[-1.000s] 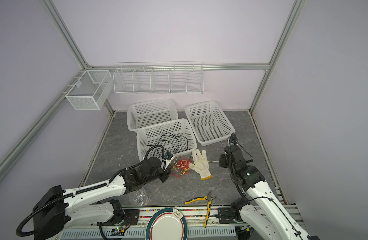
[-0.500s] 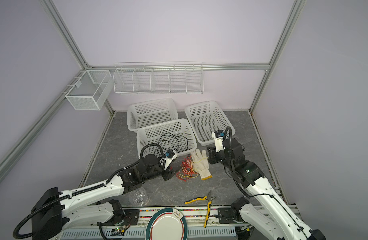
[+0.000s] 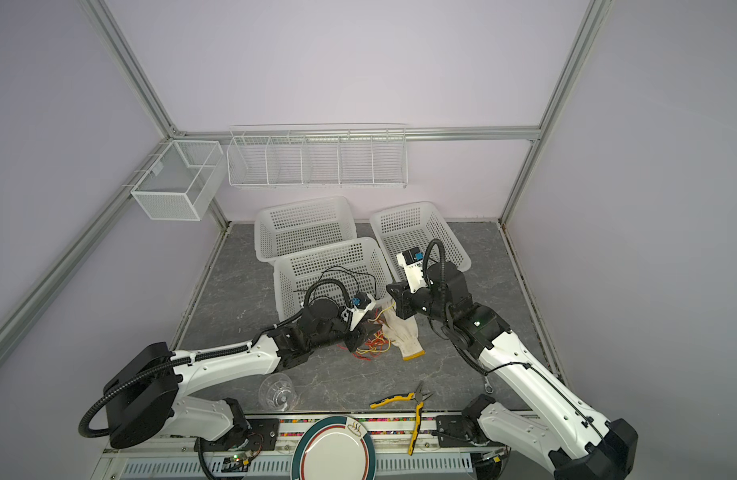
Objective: Untangle the cables
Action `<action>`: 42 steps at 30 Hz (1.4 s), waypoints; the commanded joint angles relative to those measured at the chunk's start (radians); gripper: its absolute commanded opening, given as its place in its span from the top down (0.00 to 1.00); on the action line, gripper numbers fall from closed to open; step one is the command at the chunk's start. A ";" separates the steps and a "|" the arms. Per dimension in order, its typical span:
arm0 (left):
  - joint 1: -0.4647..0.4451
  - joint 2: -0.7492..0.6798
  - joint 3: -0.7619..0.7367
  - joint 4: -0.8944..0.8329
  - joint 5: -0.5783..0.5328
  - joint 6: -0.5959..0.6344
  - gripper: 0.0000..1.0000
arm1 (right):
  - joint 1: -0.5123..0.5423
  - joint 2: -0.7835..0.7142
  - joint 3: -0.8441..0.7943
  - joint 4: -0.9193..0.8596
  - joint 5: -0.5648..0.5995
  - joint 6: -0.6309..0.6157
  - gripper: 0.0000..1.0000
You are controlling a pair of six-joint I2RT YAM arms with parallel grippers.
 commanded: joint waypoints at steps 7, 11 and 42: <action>-0.003 0.019 0.049 0.072 -0.003 -0.020 1.00 | 0.009 0.015 -0.023 0.023 0.145 -0.009 0.61; -0.003 0.016 0.048 0.074 -0.026 -0.034 1.00 | 0.007 0.036 -0.071 0.001 0.283 0.023 0.42; -0.003 -0.129 0.038 0.031 0.030 -0.065 1.00 | -0.063 -0.016 -0.425 0.222 -0.153 -0.075 0.48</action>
